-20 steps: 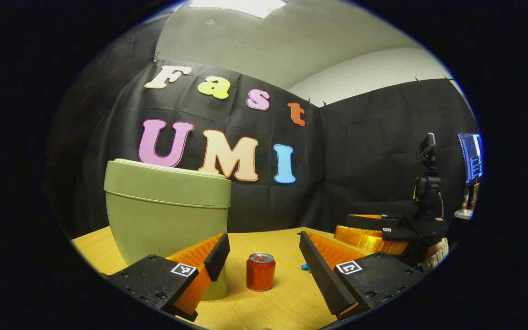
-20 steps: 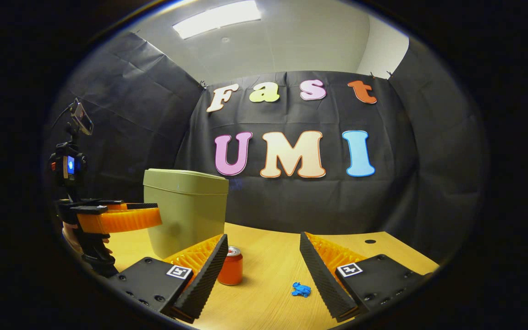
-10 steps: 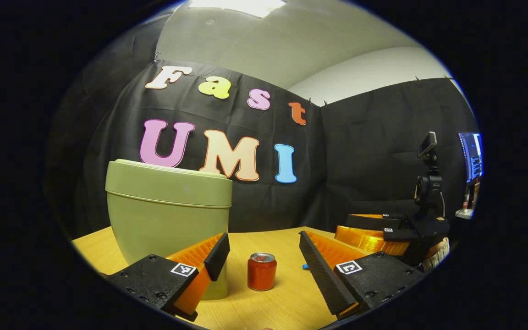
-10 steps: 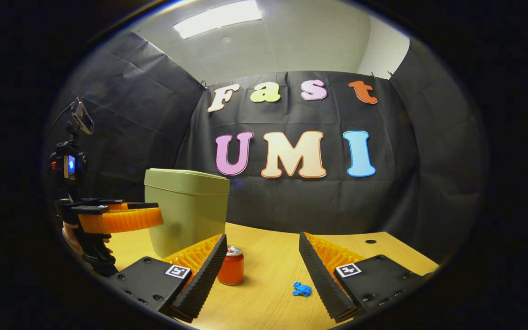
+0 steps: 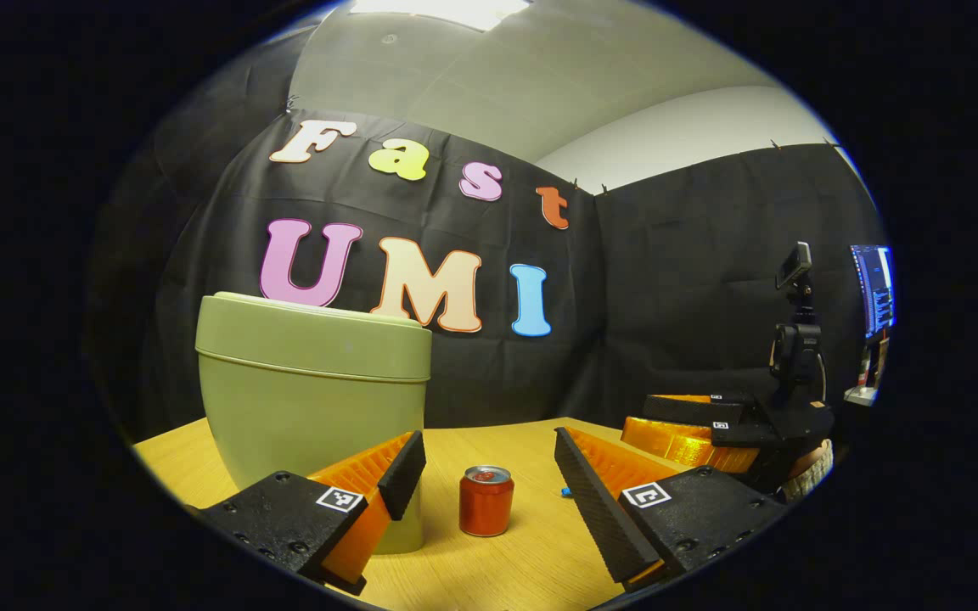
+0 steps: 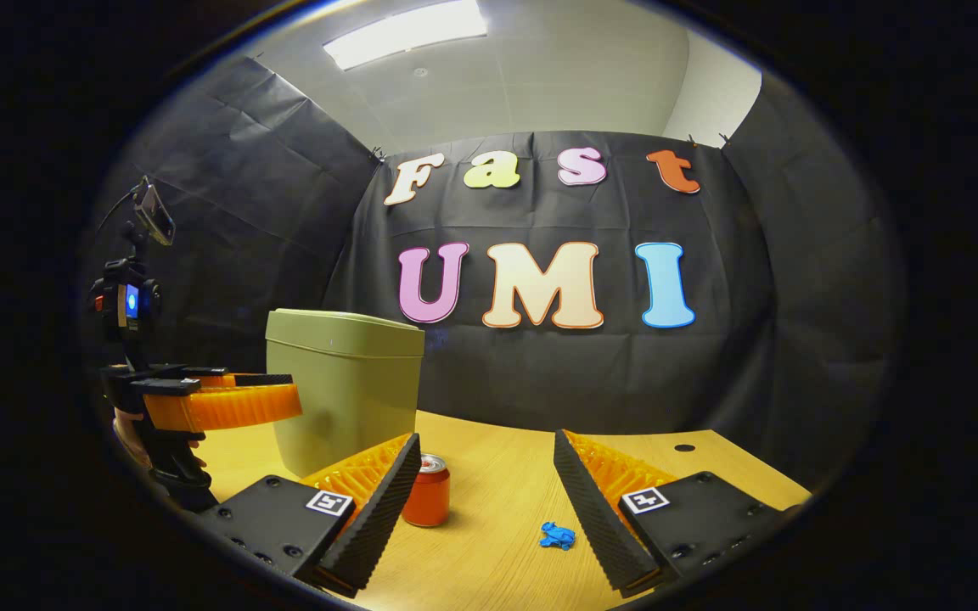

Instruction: Press the lid of the desktop garbage bin to open it, pick up the crumpled paper on the desktop and throw it into the bin, then pick up the pop can on the desktop and drop it into the bin, and finally close the garbage bin lid.

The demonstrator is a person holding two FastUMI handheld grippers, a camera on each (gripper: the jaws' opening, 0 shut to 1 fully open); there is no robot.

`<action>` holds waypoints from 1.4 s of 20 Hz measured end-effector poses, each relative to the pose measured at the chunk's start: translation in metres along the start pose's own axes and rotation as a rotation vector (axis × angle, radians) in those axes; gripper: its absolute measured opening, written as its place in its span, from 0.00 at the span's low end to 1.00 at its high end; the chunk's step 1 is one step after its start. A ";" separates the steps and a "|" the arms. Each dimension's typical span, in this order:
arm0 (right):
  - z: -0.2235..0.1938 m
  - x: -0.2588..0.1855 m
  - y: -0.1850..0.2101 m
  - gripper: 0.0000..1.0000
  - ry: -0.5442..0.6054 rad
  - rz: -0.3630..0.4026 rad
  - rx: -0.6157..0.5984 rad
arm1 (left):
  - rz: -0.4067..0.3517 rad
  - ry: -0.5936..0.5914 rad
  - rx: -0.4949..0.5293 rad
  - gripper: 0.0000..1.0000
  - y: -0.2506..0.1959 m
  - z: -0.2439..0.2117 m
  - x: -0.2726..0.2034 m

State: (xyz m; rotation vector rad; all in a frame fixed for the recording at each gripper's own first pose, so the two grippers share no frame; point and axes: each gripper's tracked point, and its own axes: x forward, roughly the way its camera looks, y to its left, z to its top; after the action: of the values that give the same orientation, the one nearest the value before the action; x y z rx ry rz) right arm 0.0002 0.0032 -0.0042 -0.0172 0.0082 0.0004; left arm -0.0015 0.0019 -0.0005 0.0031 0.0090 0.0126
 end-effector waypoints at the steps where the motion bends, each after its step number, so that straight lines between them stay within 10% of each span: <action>1: 0.000 0.000 0.000 1.00 0.001 -0.001 -0.001 | 0.000 0.001 0.001 0.95 0.000 0.001 0.001; 5: 0.000 0.000 -0.002 0.99 -0.002 -0.004 -0.003 | -0.004 -0.002 0.012 0.84 -0.002 0.004 -0.001; 14: 0.000 0.001 -0.004 0.99 -0.007 -0.004 0.001 | 0.039 0.019 0.014 0.00 0.010 0.005 -0.007; 28: -0.019 0.008 -0.002 0.99 0.037 0.007 -0.001 | 0.228 -0.093 0.121 0.00 0.098 0.115 0.028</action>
State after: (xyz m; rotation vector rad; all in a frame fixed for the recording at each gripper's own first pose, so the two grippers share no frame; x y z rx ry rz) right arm 0.0082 0.0012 -0.0230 -0.0177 0.0454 0.0071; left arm 0.0265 0.0998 0.1148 0.1257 -0.0837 0.2401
